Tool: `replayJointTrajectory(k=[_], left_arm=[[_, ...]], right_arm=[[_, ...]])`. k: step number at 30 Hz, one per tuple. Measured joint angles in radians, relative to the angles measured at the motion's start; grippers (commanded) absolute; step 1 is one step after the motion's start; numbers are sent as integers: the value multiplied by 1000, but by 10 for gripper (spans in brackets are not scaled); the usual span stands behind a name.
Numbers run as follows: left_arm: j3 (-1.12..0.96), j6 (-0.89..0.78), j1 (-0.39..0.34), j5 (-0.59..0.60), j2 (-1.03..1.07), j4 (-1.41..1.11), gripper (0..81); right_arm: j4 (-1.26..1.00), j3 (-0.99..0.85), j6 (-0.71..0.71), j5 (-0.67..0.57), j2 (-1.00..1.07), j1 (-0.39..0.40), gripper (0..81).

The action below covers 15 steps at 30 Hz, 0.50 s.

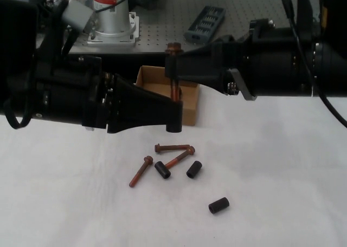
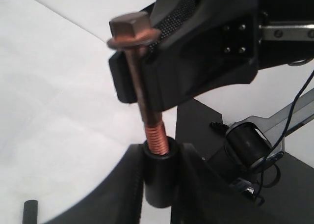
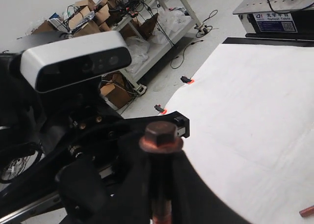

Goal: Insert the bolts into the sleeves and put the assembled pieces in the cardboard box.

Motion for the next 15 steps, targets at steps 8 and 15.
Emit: replayJointTrajectory(k=[8,15], left_arm=[[0,0,0,-35,0,0,6],[0,0,-2,-55,0,0,6]], right_arm=[[1,0,4,34,0,3,29],[5,0,-36,26,0,3,29]])
